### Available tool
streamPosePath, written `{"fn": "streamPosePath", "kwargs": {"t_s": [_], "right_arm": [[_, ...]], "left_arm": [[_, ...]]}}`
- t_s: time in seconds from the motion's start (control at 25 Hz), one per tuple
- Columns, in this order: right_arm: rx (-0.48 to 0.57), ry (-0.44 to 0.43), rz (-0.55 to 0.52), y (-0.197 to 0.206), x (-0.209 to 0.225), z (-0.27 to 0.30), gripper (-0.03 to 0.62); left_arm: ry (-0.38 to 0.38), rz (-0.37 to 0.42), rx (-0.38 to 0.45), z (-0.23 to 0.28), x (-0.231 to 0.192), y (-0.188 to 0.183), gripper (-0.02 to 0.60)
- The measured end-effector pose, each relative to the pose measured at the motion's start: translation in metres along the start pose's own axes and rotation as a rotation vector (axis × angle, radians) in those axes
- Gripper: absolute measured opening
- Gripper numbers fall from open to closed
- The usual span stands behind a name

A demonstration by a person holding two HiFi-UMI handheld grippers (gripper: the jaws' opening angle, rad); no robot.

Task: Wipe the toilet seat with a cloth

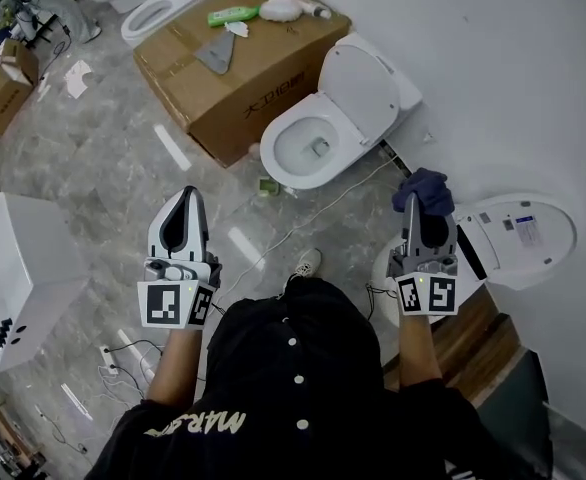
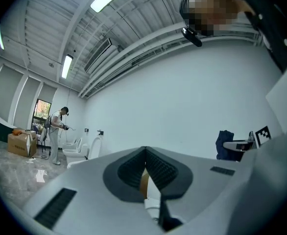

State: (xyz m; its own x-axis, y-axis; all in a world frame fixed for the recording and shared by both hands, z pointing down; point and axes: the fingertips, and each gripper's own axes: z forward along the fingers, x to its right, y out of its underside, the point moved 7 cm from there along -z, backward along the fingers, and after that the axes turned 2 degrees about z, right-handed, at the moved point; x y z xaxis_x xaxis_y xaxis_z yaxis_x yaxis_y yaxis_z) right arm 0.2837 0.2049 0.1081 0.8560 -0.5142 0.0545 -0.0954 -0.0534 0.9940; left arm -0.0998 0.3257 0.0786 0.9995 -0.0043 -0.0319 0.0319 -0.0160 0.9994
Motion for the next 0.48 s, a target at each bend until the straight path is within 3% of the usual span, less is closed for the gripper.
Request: {"fn": "streamPosePath", "kwargs": {"t_s": [0.48], "right_arm": [[-0.071,-0.047,0.026,0.031,0.028,0.072,0.101]], "left_arm": [[-0.024,-0.016,-0.068,0.068,-0.001,0.020,0.009]]}}
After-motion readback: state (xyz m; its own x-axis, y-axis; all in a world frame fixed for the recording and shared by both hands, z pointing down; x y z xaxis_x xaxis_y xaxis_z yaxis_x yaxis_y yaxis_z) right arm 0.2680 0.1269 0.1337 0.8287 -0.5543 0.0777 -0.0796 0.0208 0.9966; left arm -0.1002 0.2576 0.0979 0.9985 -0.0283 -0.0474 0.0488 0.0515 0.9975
